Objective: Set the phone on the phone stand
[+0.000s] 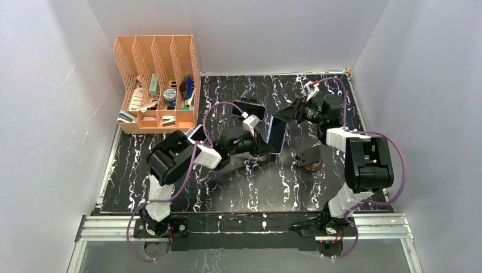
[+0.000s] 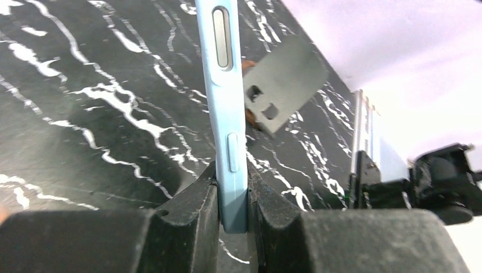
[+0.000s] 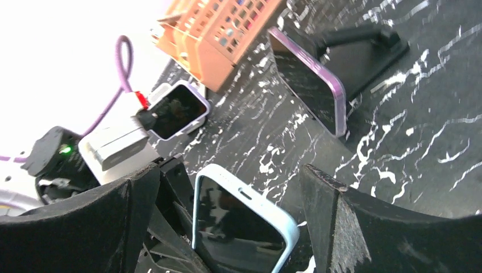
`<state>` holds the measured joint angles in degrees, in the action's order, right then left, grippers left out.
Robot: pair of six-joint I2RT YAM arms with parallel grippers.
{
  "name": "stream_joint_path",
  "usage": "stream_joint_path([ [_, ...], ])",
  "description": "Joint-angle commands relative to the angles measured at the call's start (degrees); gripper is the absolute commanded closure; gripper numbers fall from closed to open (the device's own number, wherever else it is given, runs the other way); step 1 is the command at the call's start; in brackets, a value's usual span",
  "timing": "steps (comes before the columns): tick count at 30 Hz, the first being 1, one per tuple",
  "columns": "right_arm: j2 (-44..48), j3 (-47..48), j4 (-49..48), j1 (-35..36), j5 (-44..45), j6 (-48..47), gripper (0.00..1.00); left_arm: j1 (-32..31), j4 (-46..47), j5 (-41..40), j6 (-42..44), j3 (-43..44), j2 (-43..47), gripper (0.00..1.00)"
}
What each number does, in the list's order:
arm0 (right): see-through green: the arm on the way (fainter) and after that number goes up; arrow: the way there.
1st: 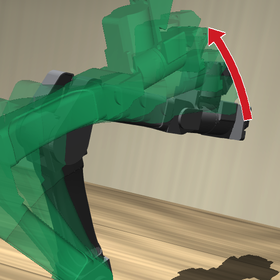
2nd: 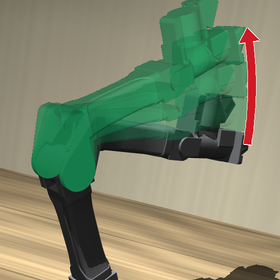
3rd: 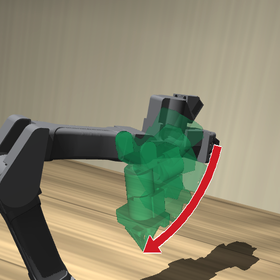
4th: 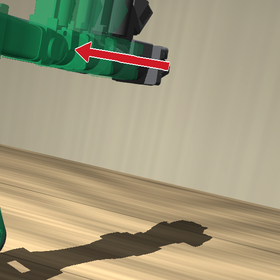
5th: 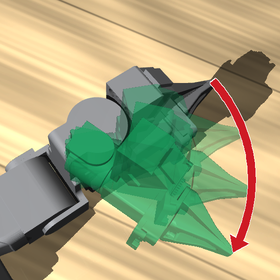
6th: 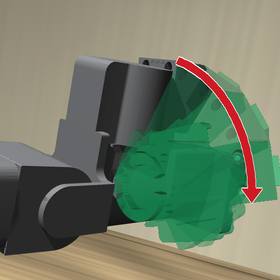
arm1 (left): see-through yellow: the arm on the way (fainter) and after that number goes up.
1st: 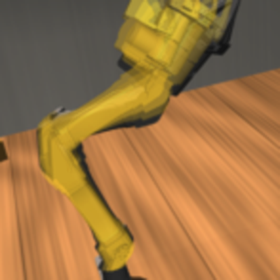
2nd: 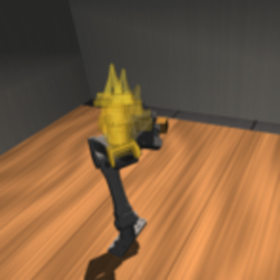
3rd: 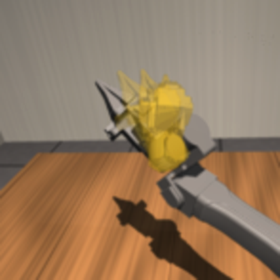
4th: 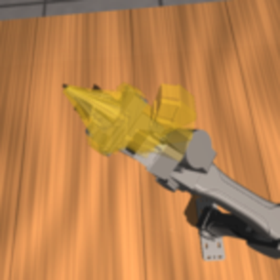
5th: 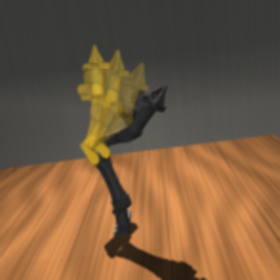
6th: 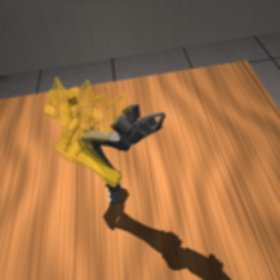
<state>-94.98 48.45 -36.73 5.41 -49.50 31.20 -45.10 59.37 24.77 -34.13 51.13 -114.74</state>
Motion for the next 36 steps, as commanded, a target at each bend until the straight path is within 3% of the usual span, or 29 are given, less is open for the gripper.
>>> stream_joint_path([
  [1, -0.34, -2.64, -26.88, -3.73, -13.75, 11.98, 0.01, -0.36, 11.18, 6.59, -2.27, -0.19, 6.05, 1.0],
  [9, -3.79, -5.09, -48.76, -4.41, -18.0, 28.0, 0.1, 1.98, 26.68, 5.84, -11.68, -2.97, 7.22, 1.0],
  [13, -5.81, -6.21, -60.05, -4.37, -18.48, 36.76, 0.18, 2.45, 29.75, 5.91, -13.93, -3.03, 6.35, 1.0],
  [19, -5.98, -6.52, -63.56, -4.38, -18.67, 40.34, 0.47, 2.47, 31.31, 6.14, -15.21, -2.42, 5.16, 1.0],
  [21, -5.77, -6.44, -63.65, -4.36, -18.73, 40.56, 0.53, 2.47, 31.64, 6.26, -15.71, -2.21, 4.77, 1.0],
  [28, -5.76, -4.56, -63.95, -4.36, -18.91, 41.25, 0.46, 2.44, 34.03, 6.76, -17.43, -3.08, 3.49, 1.0],
  [36, -5.43, -0.66, -62.34, -4.46, -19.28, 41.44, 0.22, 2.47, 35.47, 7.55, -18.67, -3.52, 2.5, 1.0],
])
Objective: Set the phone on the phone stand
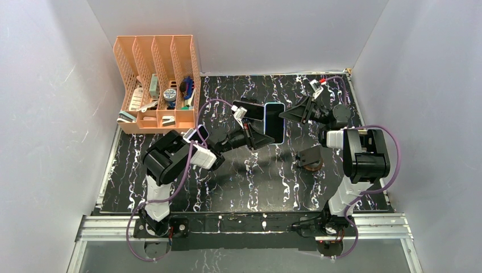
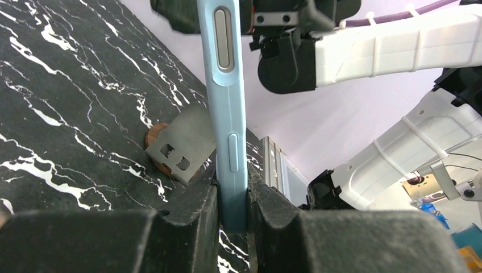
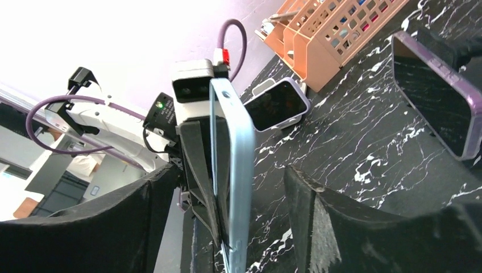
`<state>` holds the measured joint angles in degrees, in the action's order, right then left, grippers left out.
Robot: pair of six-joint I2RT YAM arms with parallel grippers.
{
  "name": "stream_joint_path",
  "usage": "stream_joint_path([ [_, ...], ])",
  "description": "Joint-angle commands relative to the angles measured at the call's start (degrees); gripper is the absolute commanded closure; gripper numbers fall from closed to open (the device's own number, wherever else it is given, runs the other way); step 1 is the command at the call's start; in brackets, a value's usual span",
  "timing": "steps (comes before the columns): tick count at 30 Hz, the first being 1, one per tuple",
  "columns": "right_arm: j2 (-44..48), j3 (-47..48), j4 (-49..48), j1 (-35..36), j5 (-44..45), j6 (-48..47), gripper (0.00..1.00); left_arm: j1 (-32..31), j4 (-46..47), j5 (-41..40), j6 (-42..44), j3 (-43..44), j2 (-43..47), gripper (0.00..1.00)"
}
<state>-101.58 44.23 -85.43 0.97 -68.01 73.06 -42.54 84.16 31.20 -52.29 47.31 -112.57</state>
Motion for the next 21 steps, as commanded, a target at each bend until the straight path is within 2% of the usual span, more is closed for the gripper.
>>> stream_joint_path([
  [1, 1.02, 4.17, -13.36, 0.01, -0.76, -0.52, 0.22, -0.15, 11.0, 1.42, -0.81, 0.32, 0.07, 1.0],
  [12, -2.24, 7.92, -16.5, 0.16, -2.45, 4.88, 0.35, -0.09, 13.4, 1.32, -2.0, 0.38, -1.73, 1.0],
  [21, -5.74, 10.11, -18.86, 1.9, -3.87, 7.31, 0.39, -0.08, 14.65, 2.02, -3.59, 1.55, -3.09, 1.0],
])
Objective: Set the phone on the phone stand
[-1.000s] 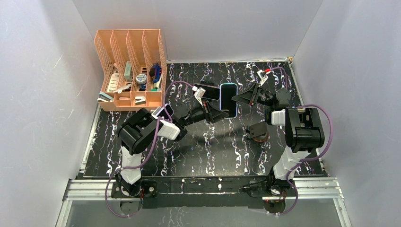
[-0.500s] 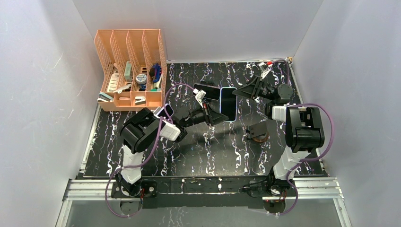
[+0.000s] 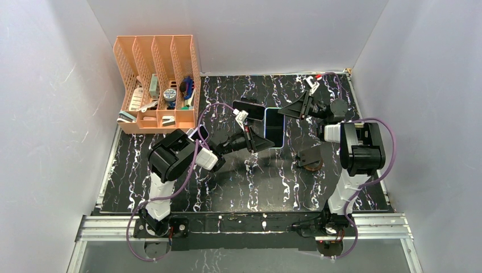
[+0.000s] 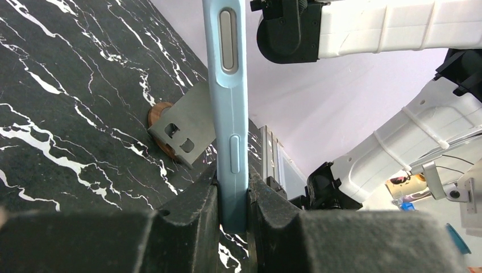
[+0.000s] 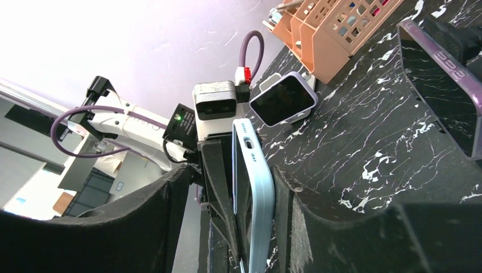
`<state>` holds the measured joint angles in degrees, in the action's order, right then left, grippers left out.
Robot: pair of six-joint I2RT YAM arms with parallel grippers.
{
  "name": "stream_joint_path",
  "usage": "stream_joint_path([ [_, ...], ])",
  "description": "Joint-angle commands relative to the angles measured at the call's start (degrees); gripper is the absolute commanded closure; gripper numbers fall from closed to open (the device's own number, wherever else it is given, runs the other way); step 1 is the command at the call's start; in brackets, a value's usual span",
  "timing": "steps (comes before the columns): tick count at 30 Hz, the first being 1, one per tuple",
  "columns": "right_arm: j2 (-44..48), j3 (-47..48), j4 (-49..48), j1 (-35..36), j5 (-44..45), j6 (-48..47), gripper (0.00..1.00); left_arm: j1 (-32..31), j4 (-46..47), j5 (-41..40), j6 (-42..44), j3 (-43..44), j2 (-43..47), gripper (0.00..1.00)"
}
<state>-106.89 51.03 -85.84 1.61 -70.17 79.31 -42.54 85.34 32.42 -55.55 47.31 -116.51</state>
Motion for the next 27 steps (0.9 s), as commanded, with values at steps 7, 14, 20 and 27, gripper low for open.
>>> stream_joint_path([
  [7, -1.08, 3.86, -18.4, 1.81, -2.66, 1.45, 0.48, -0.13, 13.69, 0.8, -0.42, 1.63, 0.48, 1.0],
  [14, -1.56, 3.87, -18.38, 2.77, -3.21, 1.63, 0.59, -0.13, 13.89, 0.98, -0.71, 2.08, 0.22, 1.0],
  [20, -1.44, 3.96, -17.7, 3.56, -3.76, 1.34, 0.67, -0.09, 13.89, 0.93, -0.7, 2.06, 0.53, 1.0],
  [27, 1.23, 2.76, -11.19, 3.58, -3.69, -3.39, 0.99, -0.12, 13.61, 0.31, 0.1, 1.93, 1.02, 1.0],
])
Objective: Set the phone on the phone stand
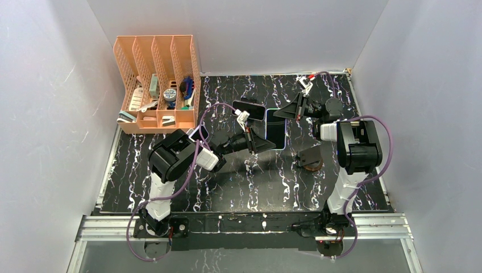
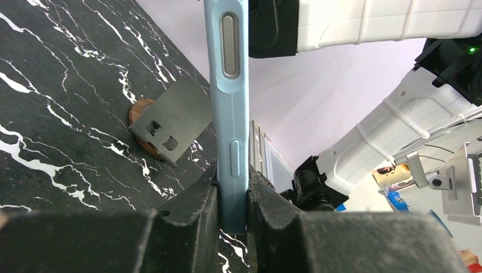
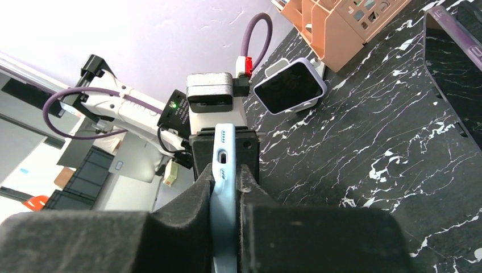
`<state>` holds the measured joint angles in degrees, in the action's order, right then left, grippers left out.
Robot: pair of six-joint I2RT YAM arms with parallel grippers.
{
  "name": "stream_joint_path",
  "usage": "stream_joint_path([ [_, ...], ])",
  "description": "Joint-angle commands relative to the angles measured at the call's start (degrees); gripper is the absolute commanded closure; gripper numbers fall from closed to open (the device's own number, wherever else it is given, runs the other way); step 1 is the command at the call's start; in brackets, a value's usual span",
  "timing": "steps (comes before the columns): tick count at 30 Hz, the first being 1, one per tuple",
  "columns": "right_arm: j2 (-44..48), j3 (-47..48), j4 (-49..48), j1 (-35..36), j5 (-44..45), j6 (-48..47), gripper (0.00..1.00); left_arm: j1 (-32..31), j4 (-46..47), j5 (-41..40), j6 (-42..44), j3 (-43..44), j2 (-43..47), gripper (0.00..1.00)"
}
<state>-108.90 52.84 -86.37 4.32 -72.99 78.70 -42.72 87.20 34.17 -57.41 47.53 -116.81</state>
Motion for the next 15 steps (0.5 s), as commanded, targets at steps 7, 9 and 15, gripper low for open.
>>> stream_joint_path([
  [7, 13.74, 0.74, 26.57, 0.93, 4.05, -26.48, 0.99, 0.16, 2.04, -5.91, 10.06, 0.56, 5.61, 1.0],
  [9, 18.43, 2.26, 41.95, 0.89, 11.02, -37.36, 0.99, 0.13, -2.8, -7.45, 13.98, 0.61, 8.08, 0.88],
  [15, 24.83, 8.54, 68.45, 0.9, 22.4, -45.96, 0.99, 0.1, -12.99, -12.94, 23.12, 0.77, 12.97, 0.54],
])
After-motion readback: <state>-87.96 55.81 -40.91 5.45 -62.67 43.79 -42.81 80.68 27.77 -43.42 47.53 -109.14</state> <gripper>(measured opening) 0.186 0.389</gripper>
